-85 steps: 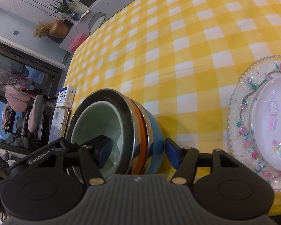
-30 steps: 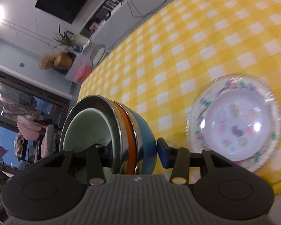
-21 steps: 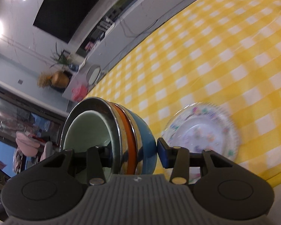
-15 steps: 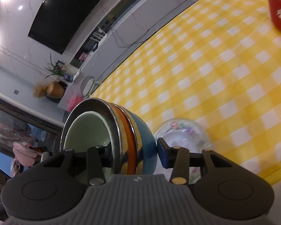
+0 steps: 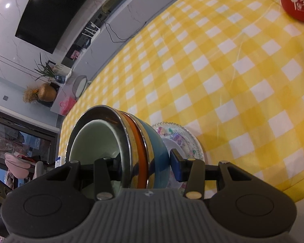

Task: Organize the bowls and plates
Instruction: 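Lift the bowl stack with both grippers and carry it over the plate stack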

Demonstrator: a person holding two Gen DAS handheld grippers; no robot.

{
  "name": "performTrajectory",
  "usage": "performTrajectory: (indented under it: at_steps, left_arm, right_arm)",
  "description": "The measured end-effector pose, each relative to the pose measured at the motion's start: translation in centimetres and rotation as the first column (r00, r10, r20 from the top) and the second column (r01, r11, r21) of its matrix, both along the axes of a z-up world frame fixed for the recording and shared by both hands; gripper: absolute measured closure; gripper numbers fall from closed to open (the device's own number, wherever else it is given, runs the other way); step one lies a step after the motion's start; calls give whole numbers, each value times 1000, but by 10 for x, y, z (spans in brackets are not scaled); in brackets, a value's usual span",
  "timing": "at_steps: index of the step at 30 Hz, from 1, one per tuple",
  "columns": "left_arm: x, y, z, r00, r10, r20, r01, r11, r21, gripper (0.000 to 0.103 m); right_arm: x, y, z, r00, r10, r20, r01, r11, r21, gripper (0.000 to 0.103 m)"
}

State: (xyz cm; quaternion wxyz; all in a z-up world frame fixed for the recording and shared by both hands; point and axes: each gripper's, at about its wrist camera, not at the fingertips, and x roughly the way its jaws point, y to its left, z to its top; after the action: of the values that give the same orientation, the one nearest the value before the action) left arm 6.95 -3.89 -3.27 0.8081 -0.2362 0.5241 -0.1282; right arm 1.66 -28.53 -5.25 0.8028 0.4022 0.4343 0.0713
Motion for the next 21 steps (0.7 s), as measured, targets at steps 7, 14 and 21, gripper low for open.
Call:
performTrajectory:
  at_steps: [7,14,21]
  left_arm:
    - [5,-1,-14,999,-5,-43,4,1000,-11,50]
    - [9,3,-21,999,2,-50,-3,1000,-22,52]
    - [14,1,-19,1000,-3,-29,3,1000,2,52]
  right_arm:
    - [7,0,-11,999,-2,-37,2,1000,-17,59]
    - [12,5,-17,999,7,-48,-9,999,-32,56]
    - [20,4,-21,999,2,-34,-2,1000,-4,56]
